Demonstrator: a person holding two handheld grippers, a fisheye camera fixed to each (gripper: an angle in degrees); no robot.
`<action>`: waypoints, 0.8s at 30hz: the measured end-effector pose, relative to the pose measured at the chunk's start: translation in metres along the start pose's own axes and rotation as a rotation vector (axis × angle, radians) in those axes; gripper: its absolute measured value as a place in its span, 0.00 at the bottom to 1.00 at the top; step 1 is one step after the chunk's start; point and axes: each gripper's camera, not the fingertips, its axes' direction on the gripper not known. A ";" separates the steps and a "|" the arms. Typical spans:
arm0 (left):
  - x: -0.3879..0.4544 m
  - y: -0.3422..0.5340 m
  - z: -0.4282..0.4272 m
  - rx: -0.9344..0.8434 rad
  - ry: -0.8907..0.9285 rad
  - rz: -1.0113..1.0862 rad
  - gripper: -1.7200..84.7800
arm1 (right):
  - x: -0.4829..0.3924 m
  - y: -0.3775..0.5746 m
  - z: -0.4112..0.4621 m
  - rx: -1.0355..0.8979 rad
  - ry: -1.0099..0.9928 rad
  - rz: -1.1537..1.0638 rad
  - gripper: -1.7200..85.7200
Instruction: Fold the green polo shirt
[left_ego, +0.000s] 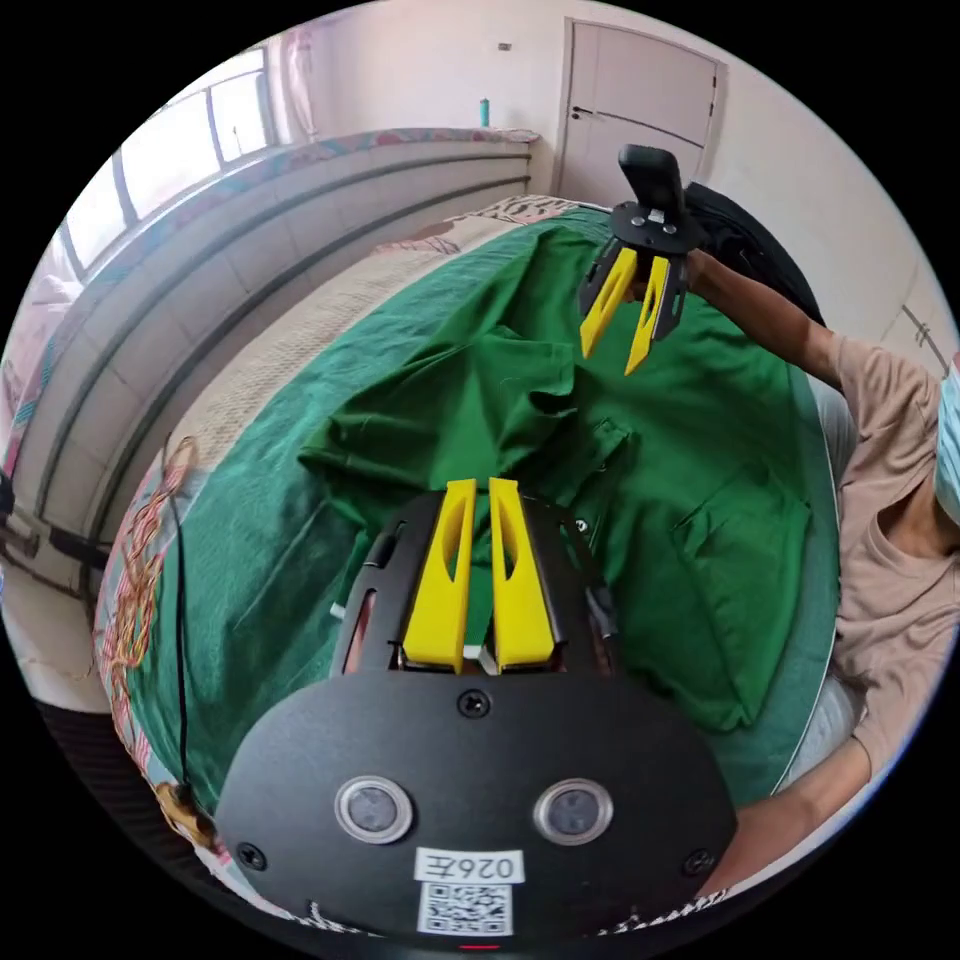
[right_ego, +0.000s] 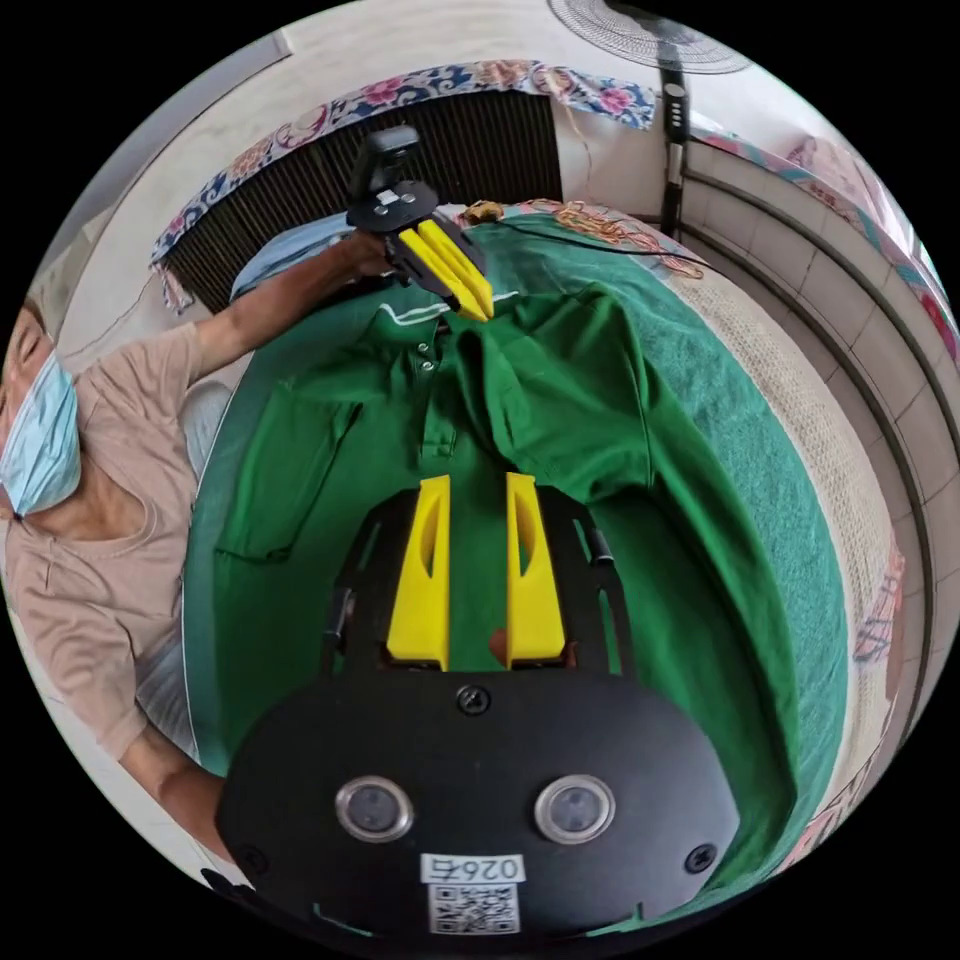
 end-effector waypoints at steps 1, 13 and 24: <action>-0.008 0.006 -0.007 0.029 0.017 -0.036 0.02 | 0.007 -0.001 0.005 0.031 -0.016 0.034 0.08; -0.129 -0.051 0.066 -0.014 0.021 -0.507 0.01 | 0.159 -0.105 0.117 0.104 0.249 0.479 0.01; -0.048 -0.004 0.036 -0.030 0.073 -0.342 0.01 | 0.137 -0.131 0.129 0.157 0.127 0.444 0.01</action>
